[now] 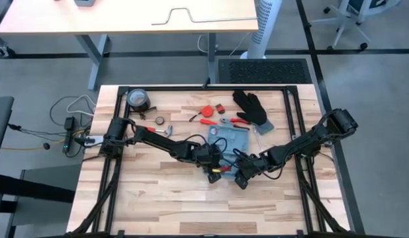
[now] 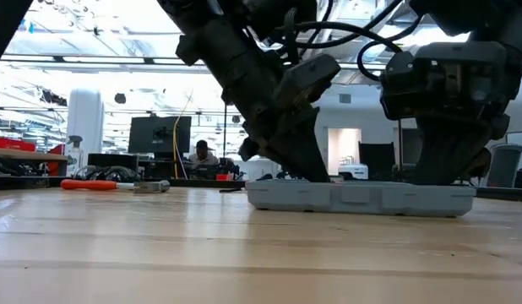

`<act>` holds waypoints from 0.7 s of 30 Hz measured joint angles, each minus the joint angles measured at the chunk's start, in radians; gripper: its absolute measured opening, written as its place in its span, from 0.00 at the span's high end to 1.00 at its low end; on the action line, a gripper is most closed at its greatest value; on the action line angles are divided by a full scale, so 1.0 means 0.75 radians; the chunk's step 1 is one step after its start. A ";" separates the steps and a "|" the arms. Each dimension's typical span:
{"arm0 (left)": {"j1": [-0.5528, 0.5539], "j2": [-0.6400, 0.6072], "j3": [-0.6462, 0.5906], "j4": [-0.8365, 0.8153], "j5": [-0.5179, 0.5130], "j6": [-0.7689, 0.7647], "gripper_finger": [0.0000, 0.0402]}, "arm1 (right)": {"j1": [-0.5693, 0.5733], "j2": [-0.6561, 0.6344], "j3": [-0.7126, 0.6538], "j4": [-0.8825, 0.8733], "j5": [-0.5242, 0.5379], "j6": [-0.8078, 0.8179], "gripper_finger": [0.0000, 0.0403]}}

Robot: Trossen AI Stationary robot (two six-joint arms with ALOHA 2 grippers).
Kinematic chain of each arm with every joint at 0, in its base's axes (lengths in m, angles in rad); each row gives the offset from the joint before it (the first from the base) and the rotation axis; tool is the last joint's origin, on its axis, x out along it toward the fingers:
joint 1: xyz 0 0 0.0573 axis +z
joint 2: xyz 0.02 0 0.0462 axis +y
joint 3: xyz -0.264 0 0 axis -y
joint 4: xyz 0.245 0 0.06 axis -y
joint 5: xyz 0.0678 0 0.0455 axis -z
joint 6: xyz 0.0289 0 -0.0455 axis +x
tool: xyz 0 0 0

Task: Prefit tool cases
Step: Put the orange terminal block into the gray toolbox

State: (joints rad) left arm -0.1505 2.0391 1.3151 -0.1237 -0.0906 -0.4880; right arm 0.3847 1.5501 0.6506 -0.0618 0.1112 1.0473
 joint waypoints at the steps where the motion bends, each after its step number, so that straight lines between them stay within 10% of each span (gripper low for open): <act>1: 0.001 -0.002 0.000 0.003 -0.011 0.003 1.00 | 0.000 0.000 0.000 0.001 -0.007 0.001 0.99; 21: -0.080 -0.285 -0.161 -0.278 -0.310 -0.002 1.00 | -0.003 -0.033 0.141 -0.022 0.203 -0.250 0.99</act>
State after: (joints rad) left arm -0.2106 1.8256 1.1943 -0.3325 -0.3232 -0.4899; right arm 0.3824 1.5254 0.7565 -0.0784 0.2633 0.8600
